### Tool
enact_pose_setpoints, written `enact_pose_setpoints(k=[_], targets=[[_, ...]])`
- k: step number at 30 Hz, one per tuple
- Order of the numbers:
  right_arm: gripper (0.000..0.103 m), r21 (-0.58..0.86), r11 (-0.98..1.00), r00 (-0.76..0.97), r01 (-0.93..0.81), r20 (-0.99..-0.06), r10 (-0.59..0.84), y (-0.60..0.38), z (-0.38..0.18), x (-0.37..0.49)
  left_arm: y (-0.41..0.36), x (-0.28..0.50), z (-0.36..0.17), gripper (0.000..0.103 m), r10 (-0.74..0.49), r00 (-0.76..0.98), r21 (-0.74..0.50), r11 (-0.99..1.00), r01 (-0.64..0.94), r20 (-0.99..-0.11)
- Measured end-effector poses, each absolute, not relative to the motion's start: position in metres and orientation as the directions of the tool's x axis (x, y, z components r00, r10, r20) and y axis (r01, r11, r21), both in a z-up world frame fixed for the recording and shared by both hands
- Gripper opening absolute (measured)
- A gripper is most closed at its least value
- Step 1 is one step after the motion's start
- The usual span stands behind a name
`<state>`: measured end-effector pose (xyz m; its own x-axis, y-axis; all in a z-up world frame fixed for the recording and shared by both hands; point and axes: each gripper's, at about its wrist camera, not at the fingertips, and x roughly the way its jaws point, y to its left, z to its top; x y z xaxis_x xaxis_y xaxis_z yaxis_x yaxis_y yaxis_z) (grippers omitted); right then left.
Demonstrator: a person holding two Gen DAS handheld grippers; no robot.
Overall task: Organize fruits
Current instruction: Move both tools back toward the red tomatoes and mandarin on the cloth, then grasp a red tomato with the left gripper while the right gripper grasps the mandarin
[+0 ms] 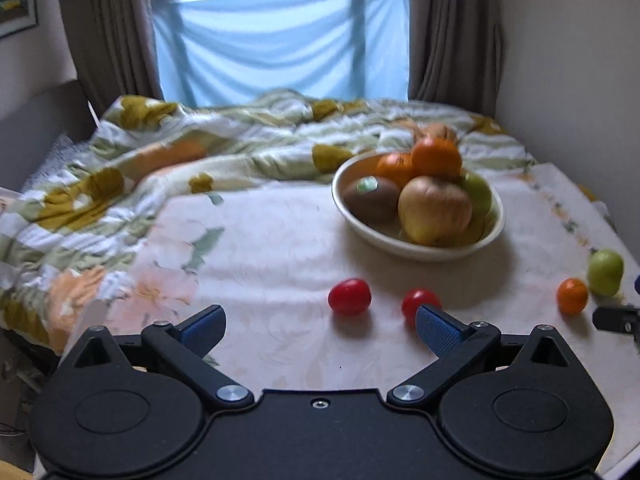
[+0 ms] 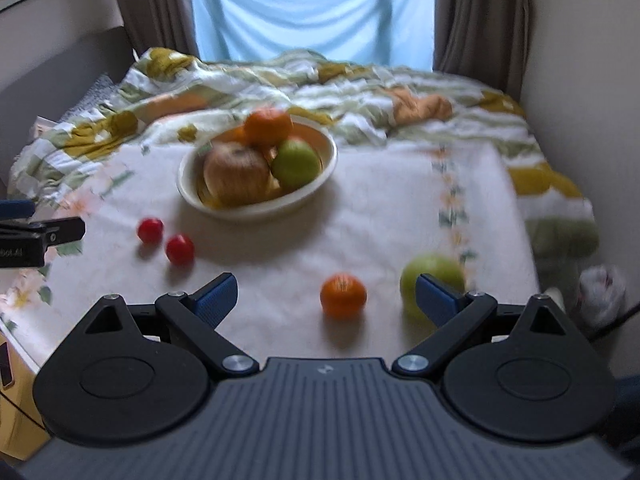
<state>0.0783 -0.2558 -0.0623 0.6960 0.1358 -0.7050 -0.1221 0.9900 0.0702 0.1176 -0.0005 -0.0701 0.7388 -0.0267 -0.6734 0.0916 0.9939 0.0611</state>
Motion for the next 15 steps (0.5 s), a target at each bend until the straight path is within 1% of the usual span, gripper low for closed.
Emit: enact_pose_setpoints(k=[5,7,15], targets=[[0.103,0.07,0.994,0.677,-0.088,-0.727,0.111,-0.252,-0.086,0.083,-0.004,0.142,-0.088,0.1,-0.049,0.717,0.093,0.983,0.158,-0.695],[0.103,0.057,0.996,0.671,-0.072,-0.736,0.09,-0.25,-0.092,0.088,-0.004,0.15,-0.094,0.092,-0.058,0.701,0.095,0.98,0.177,-0.711],[0.103,0.041,0.998,0.655,-0.056,-0.753,0.067,-0.245,-0.103,0.101,-0.004,0.168,-0.107,0.089,-0.091,0.672,0.085,0.971,0.224,-0.735]])
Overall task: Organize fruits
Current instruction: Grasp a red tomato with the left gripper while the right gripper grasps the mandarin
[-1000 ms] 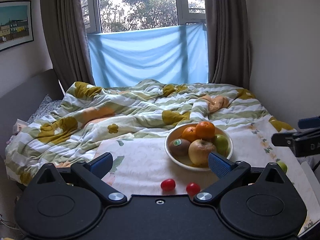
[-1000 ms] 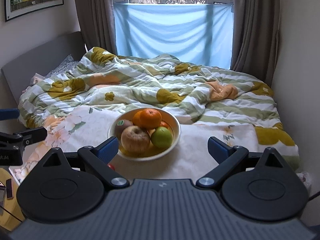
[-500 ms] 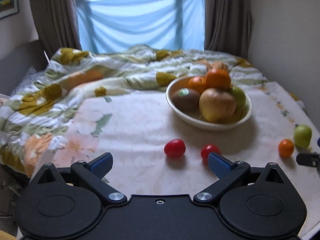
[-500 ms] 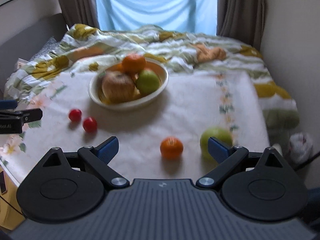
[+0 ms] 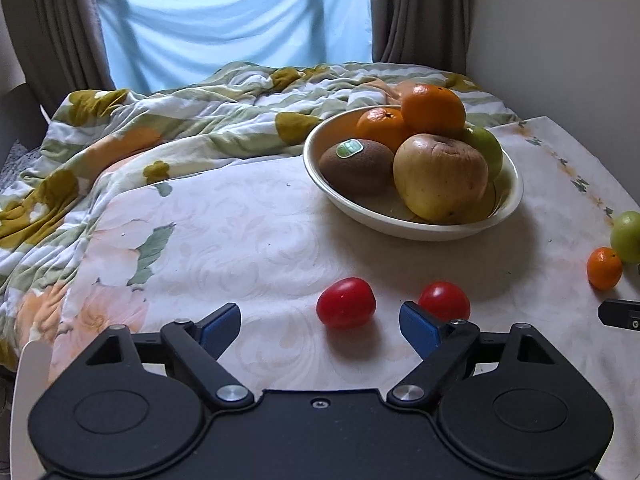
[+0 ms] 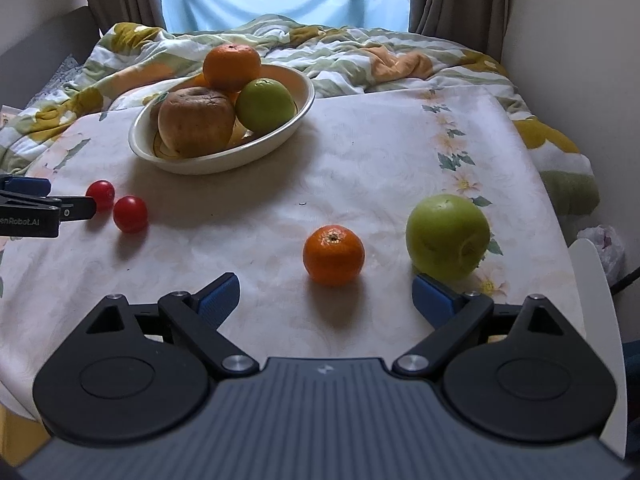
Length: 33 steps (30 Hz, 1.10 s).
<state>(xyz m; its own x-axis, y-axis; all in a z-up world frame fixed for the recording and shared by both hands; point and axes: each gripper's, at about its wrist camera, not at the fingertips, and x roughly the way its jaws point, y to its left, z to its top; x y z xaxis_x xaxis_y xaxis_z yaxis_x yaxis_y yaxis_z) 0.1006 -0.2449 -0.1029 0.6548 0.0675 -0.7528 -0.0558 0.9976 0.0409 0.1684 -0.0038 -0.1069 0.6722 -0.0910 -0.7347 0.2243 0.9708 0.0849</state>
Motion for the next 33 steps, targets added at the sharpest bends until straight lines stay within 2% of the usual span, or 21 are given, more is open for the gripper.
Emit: enact_pose_setpoints(k=[2,4,9,13,18,24,29,33], targets=[[0.103,0.039,0.998,0.653,-0.053,-0.754,0.065,-0.244,-0.104,0.102,-0.005,0.172,-0.109,0.083,-0.097,0.668,0.085,0.968,0.234,-0.738],[0.103,0.044,0.998,0.651,-0.049,-0.756,0.065,-0.243,-0.106,0.104,-0.006,0.176,-0.112,0.069,-0.104,0.655,0.075,0.968,0.239,-0.749],[0.103,0.041,0.998,0.645,-0.045,-0.762,0.06,-0.242,-0.11,0.108,-0.009,0.18,-0.118,0.055,-0.111,0.648,0.067,0.967,0.245,-0.754],[0.103,0.047,0.998,0.64,-0.051,-0.765,0.069,-0.241,-0.112,0.11,-0.012,0.181,-0.119,0.038,-0.137,0.645,0.059,0.96,0.272,-0.752],[0.103,0.038,0.998,0.64,-0.052,-0.766,0.062,-0.24,-0.113,0.114,-0.013,0.181,-0.119,0.038,-0.132,0.645,0.07,0.958,0.277,-0.753],[0.092,0.029,0.998,0.638,-0.052,-0.768,0.055,-0.241,-0.114,0.12,-0.01,0.179,-0.118,0.038,-0.121,0.638,0.078,0.958,0.275,-0.76],[0.078,0.027,0.998,0.63,-0.057,-0.774,0.057,-0.241,-0.116,0.124,-0.007,0.177,-0.117,0.038,-0.112,0.636,0.082,0.96,0.267,-0.764],[0.074,0.023,0.997,0.631,-0.067,-0.773,0.06,-0.24,-0.116,0.126,-0.005,0.174,-0.115,0.038,-0.105,0.636,0.082,0.963,0.258,-0.765]])
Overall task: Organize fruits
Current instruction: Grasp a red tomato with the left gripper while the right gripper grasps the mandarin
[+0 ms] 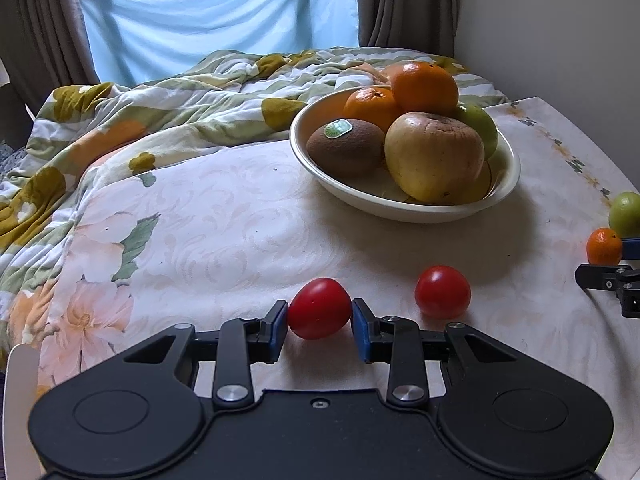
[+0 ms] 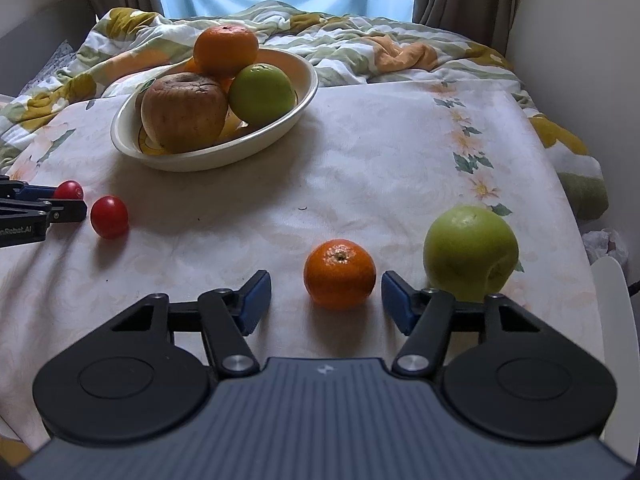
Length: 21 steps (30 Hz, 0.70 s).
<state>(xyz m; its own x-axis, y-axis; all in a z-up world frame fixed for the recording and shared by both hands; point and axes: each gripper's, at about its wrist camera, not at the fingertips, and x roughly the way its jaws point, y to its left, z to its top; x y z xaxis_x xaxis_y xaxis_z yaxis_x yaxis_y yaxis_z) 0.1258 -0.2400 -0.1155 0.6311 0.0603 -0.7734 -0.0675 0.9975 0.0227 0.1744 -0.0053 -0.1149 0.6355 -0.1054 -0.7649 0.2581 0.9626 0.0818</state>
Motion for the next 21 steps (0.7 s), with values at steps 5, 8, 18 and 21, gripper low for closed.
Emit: enact_pose_setpoints(k=[5,8,18,21], targets=[[0.067,0.005,0.997,0.634,-0.08,-0.771,0.055,-0.238,-0.115,0.127,-0.004,0.171,-0.111,0.038,-0.104,0.637,0.075,0.966,0.248,-0.764],[0.053,-0.01,0.996,0.637,-0.085,-0.77,0.047,-0.239,-0.113,0.129,-0.006,0.169,-0.108,0.038,-0.1,0.639,0.08,0.966,0.247,-0.763],[0.053,0.017,0.993,0.643,-0.118,-0.761,0.09,-0.242,-0.098,0.124,-0.012,0.151,-0.08,0.037,-0.109,0.657,0.046,0.976,0.214,-0.746],[0.053,0.025,0.992,0.649,-0.125,-0.754,0.101,-0.245,-0.087,0.121,-0.015,0.142,-0.068,0.037,-0.111,0.666,0.032,0.98,0.199,-0.738]])
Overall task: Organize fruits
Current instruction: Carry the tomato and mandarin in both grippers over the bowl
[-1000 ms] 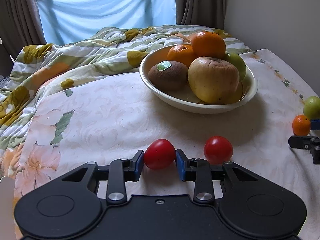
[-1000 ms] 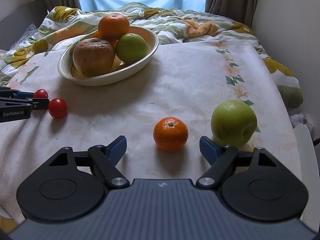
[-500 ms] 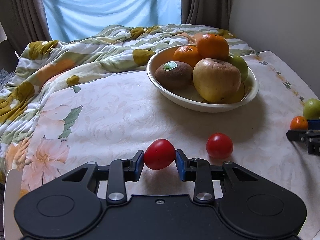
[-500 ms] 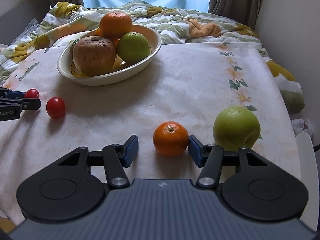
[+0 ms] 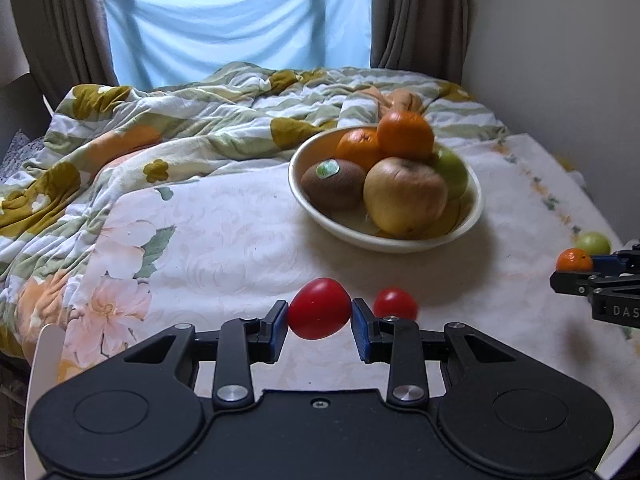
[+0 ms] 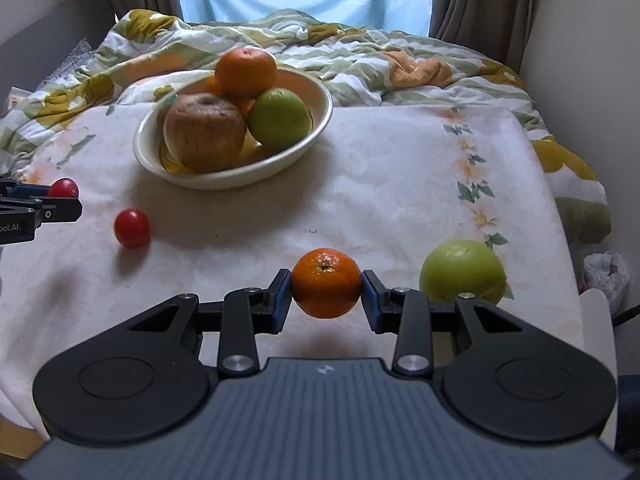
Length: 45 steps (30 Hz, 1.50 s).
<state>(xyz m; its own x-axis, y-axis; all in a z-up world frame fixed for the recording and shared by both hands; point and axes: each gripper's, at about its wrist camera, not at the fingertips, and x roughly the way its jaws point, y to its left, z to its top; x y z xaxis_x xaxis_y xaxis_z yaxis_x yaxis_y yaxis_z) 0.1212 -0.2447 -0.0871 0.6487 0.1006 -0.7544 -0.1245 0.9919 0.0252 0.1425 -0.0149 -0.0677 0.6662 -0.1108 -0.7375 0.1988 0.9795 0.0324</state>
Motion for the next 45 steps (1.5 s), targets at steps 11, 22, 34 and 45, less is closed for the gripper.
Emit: enact_pose_setpoints(k=[11,22,34,45], targets=[[0.053,0.048,0.985,0.682,-0.164,-0.716,0.148,-0.257,-0.038,0.114,-0.031,0.123,-0.02,0.037,-0.084,0.712,0.017,0.991,0.134,-0.697],[0.053,0.057,0.974,0.697,-0.219,-0.689,0.197,-0.263,0.004,0.139,-0.039,0.156,0.015,0.037,-0.106,0.743,-0.018,0.992,0.125,-0.661],[0.053,0.065,0.97,0.711,-0.232,-0.67,0.215,-0.246,0.027,0.209,-0.038,0.24,0.021,0.038,-0.15,0.715,-0.022,0.983,0.184,-0.682],[0.053,0.099,0.973,0.685,-0.211,-0.695,0.219,-0.227,0.008,0.278,-0.033,0.313,-0.025,0.037,-0.167,0.634,-0.028,0.974,0.224,-0.755]])
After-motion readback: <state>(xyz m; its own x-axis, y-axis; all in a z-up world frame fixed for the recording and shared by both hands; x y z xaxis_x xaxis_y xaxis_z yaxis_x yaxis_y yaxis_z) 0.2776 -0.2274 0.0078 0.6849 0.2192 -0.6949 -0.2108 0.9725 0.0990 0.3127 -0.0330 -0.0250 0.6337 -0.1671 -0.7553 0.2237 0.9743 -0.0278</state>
